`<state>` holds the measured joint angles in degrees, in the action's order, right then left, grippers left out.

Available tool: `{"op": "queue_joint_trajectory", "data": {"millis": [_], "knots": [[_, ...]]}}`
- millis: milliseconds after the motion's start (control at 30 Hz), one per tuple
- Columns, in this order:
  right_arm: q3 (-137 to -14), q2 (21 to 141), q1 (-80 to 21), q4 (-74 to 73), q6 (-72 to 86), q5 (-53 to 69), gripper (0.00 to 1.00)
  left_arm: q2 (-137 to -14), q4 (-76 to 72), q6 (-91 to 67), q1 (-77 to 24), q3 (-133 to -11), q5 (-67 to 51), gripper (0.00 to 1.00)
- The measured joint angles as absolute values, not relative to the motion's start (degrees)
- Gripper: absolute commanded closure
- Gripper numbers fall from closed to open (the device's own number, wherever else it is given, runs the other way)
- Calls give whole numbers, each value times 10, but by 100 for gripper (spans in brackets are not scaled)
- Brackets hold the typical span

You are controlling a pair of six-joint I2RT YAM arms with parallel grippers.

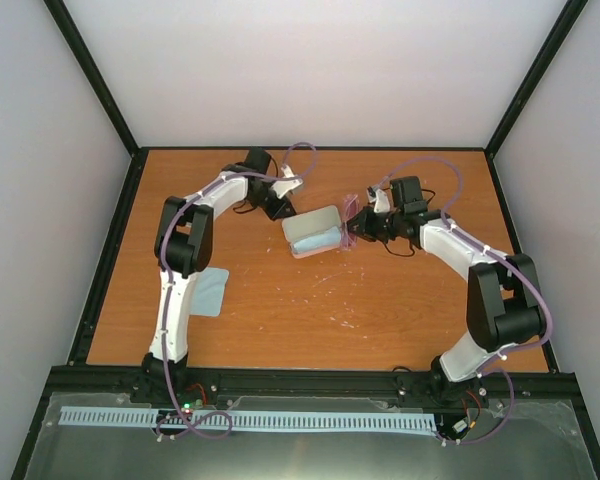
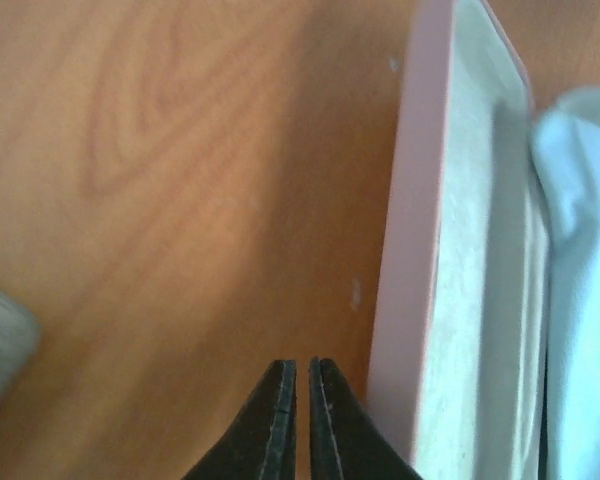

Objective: Organize the sunglasses
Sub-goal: Adjust the sunglasses case at the center of the board.

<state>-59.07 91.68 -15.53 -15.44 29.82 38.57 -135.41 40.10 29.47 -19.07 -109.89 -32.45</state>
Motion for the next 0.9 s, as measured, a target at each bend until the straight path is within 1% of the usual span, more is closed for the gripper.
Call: {"op": "queue_joint_trajectory", "data": {"millis": [300,633,900], "knots": [[-601,938,-164,-156,306,381,97,-1294,387,273,-196,-971,-329,92],[-601,959,-178,-156,342,366,97,-1229,342,222,-216,-896,-348,92],[-601,985,-182,-146,372,354,97,-1221,312,193,-239,-851,-358,92]]}}
